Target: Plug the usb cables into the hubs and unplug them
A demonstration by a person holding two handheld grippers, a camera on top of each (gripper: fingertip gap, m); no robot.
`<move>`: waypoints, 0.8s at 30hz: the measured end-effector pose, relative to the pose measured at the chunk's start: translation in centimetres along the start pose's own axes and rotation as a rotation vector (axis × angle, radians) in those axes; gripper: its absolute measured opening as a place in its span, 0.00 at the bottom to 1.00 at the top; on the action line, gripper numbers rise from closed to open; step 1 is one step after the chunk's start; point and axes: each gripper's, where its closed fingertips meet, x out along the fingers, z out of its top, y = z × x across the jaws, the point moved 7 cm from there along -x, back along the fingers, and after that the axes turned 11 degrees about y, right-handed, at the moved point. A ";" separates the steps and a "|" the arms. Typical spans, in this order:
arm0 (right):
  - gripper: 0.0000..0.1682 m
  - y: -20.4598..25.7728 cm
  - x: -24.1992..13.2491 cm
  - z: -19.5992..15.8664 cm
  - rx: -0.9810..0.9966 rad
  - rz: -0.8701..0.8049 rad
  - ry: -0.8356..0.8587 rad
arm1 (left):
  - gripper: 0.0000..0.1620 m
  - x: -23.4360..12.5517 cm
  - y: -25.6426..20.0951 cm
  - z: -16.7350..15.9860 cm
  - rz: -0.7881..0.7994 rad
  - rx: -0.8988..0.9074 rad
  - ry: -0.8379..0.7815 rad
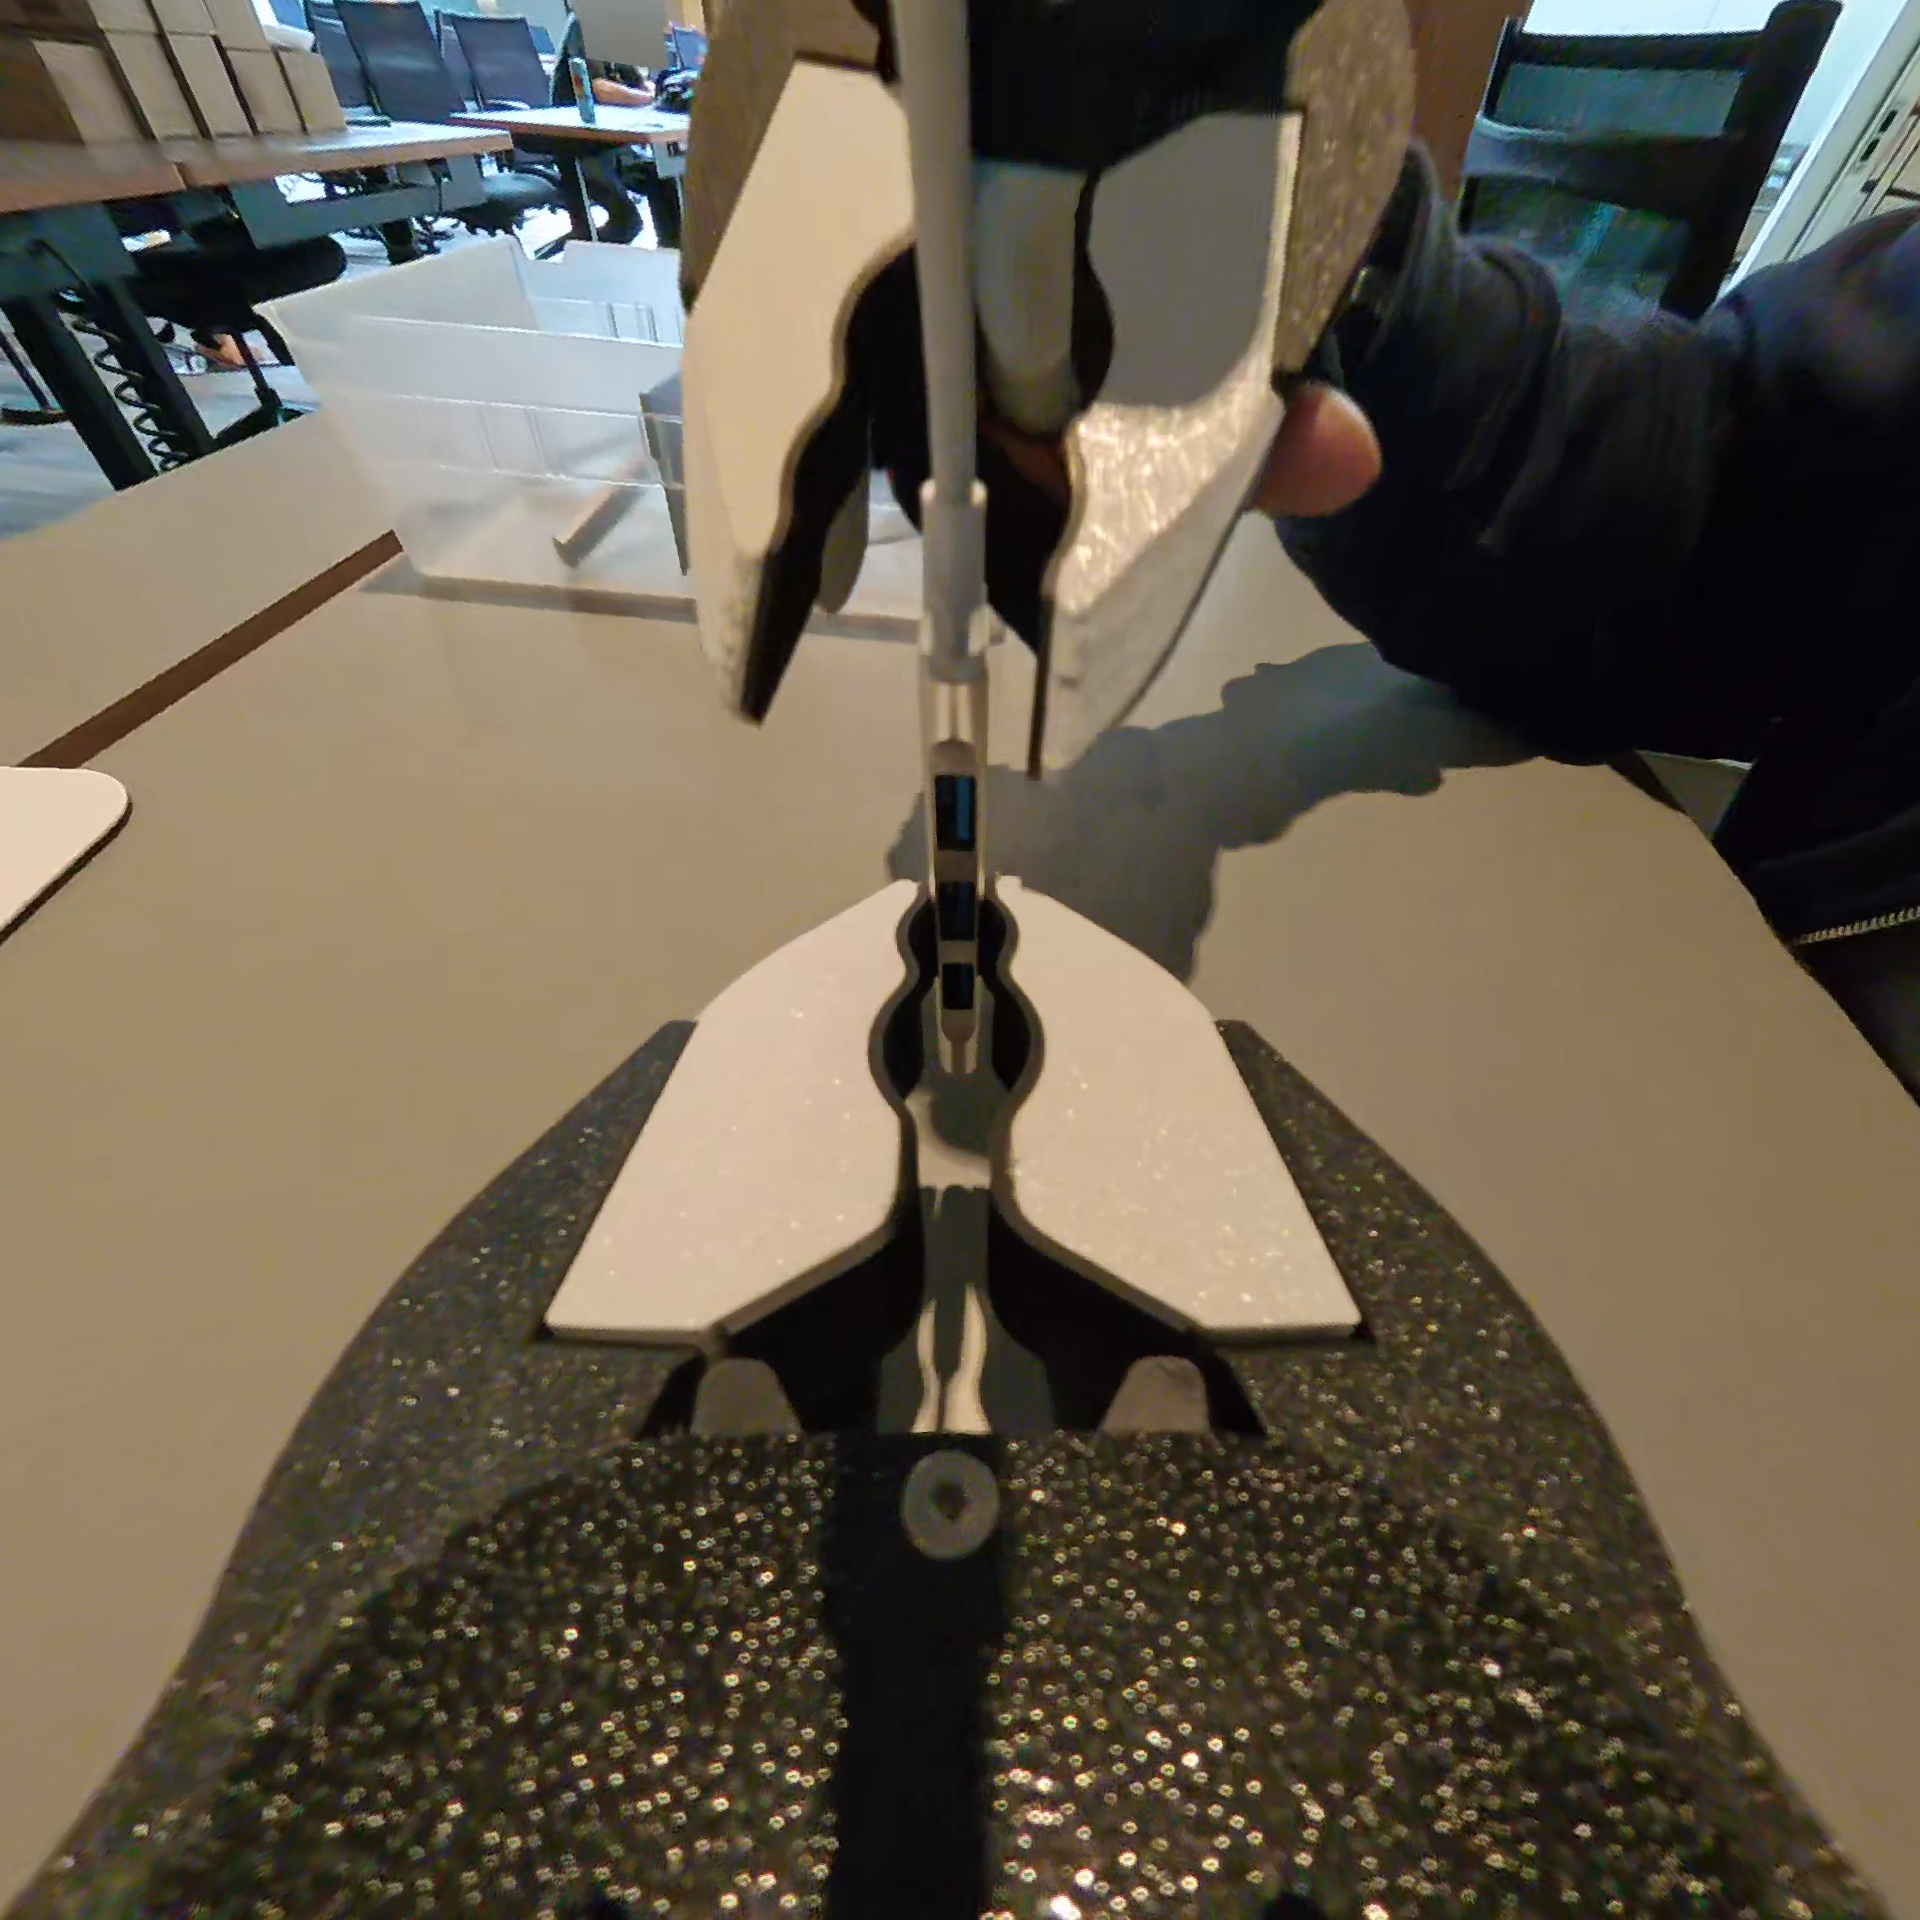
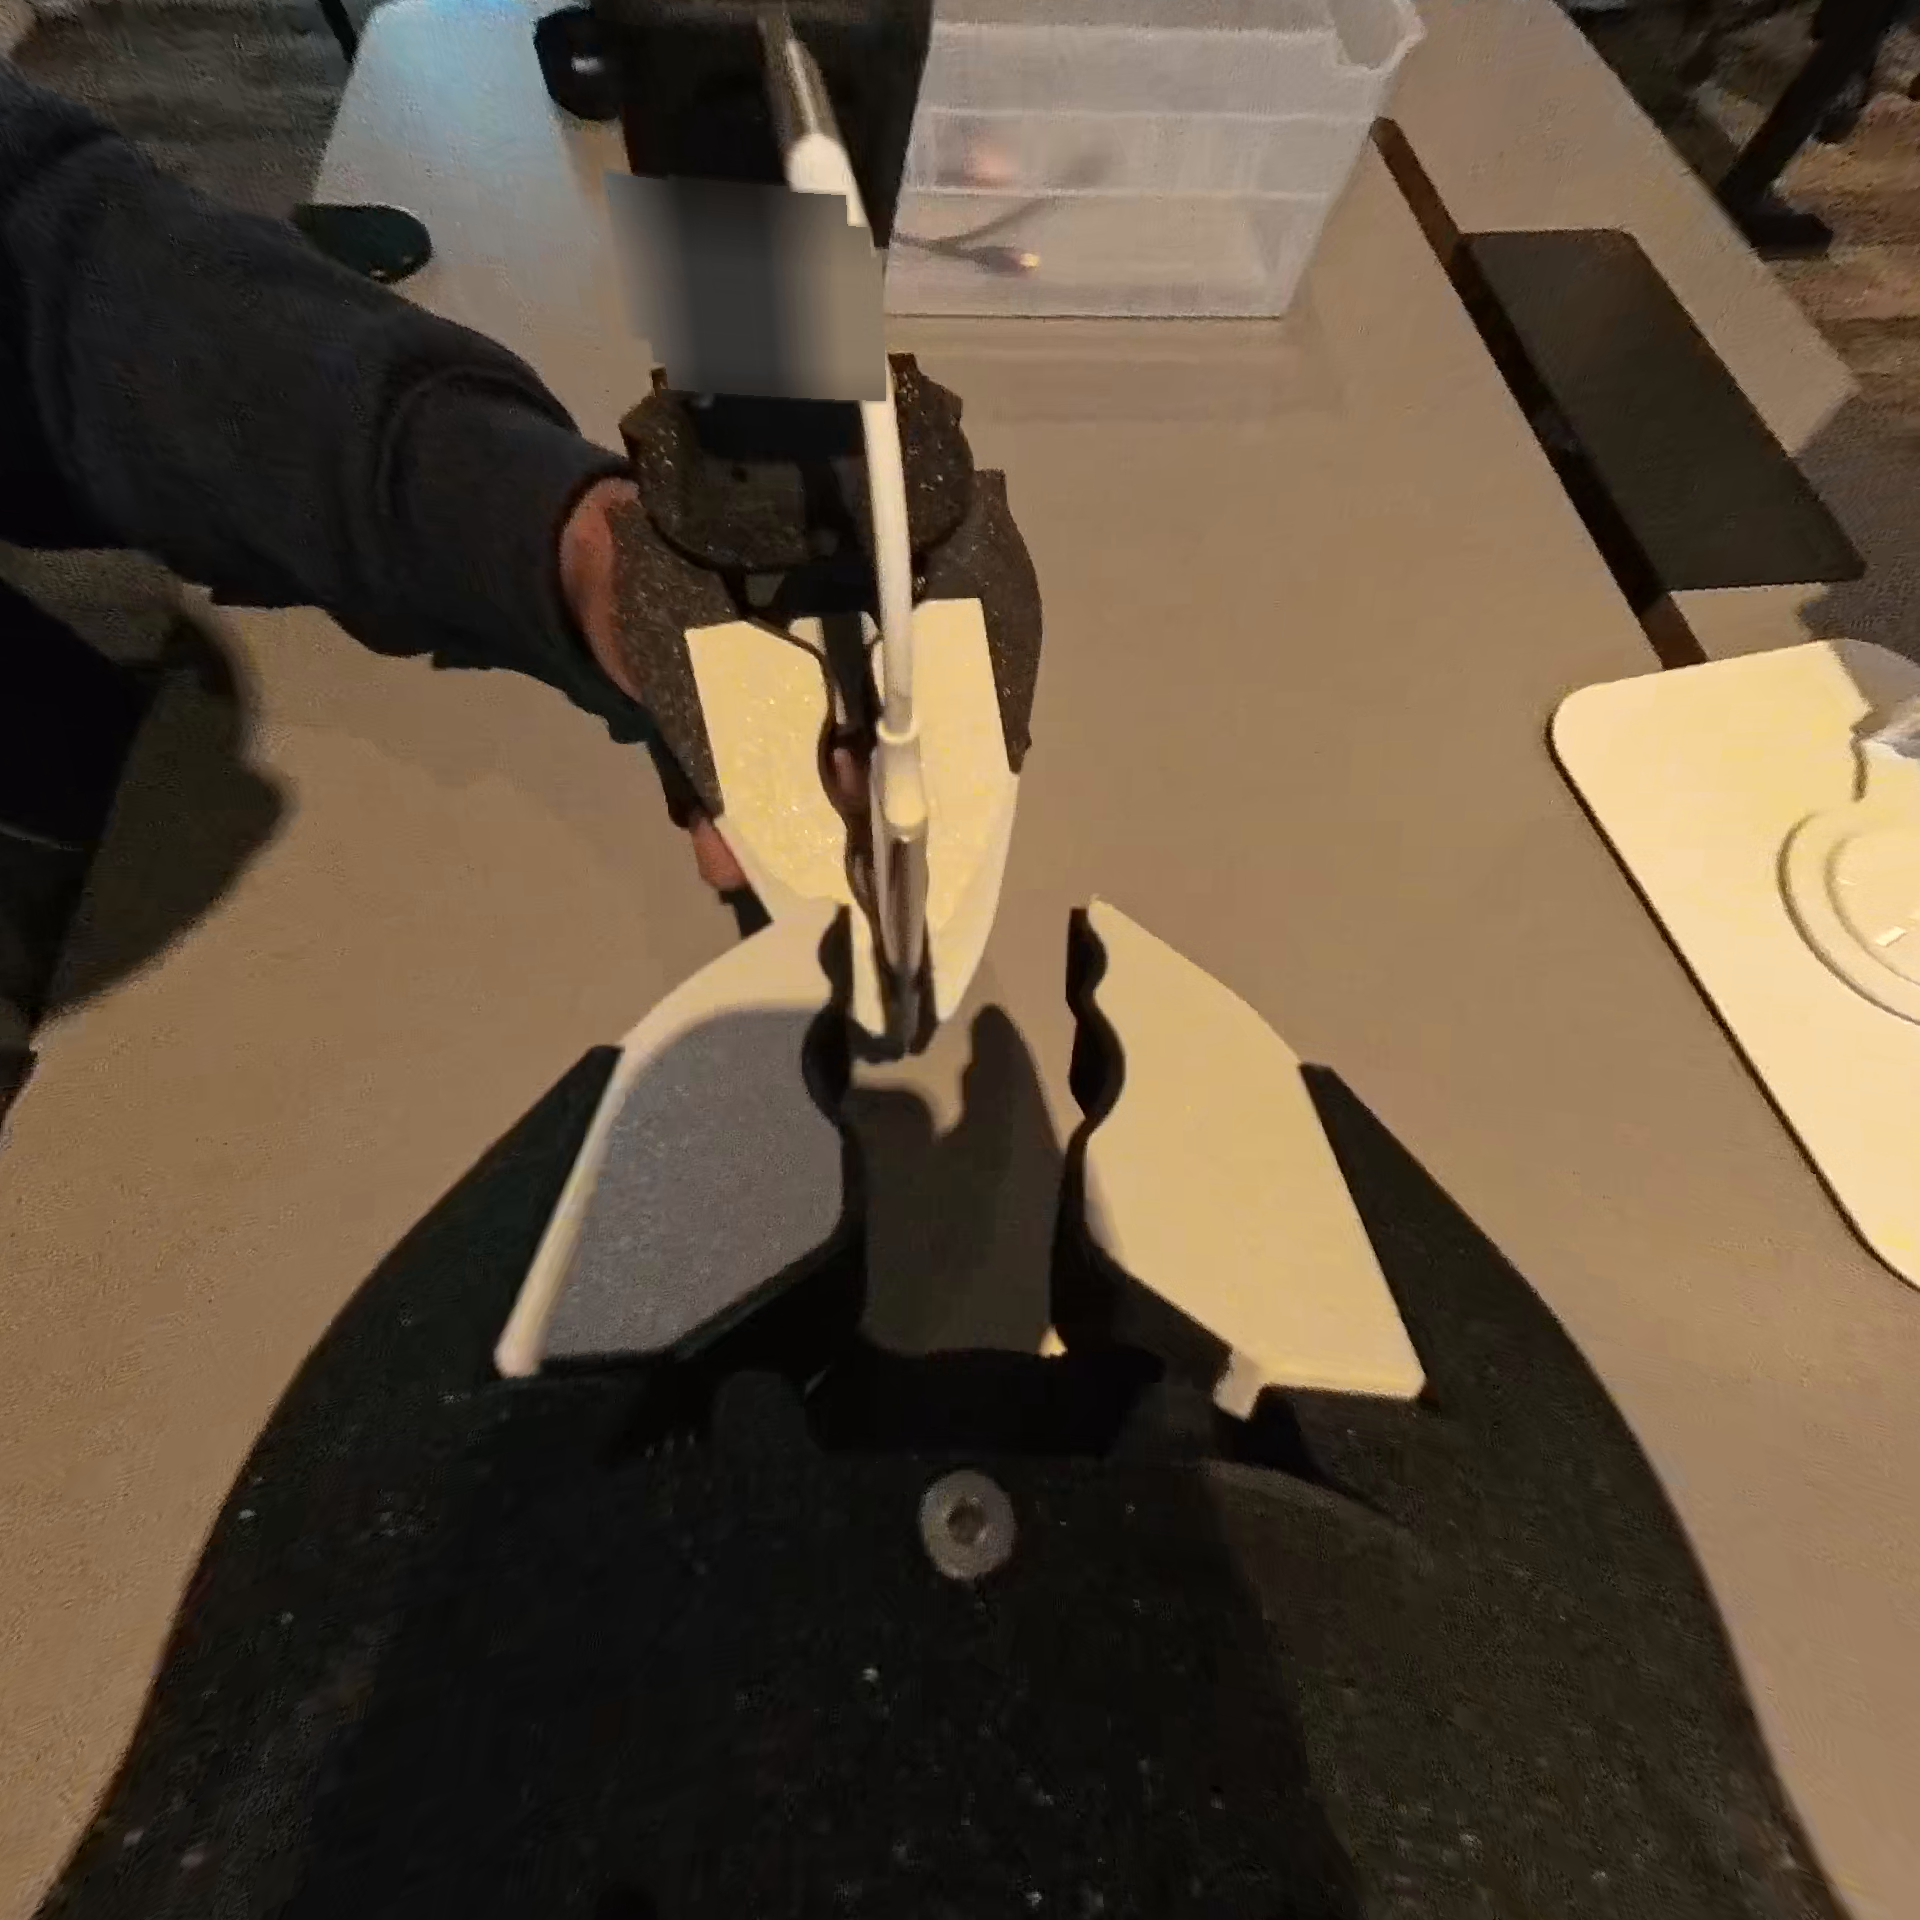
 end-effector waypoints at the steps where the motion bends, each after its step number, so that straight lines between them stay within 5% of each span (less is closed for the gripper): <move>1: 0.23 0.2 0.4 0.2 0.006 0.014 -0.021 | 0.05 0.0 0.0 0.0 -0.003 0.001 0.005; 7: 0.06 0.8 1.2 0.7 -0.012 0.051 -0.090 | 0.05 0.3 -0.1 -0.2 -0.012 0.002 0.031; 15: 0.04 -0.2 -0.9 1.5 -0.005 -0.054 -0.183 | 0.15 -0.4 1.0 0.1 0.001 -0.104 -0.057; 21: 0.04 -5.8 -11.8 0.2 0.063 -0.491 -0.265 | 0.12 -0.9 1.4 0.1 -0.012 -0.146 -0.091; 24: 0.04 -10.3 -18.8 -4.7 0.133 -0.862 -0.095 | 0.11 -0.6 1.2 0.0 -0.006 -0.126 -0.066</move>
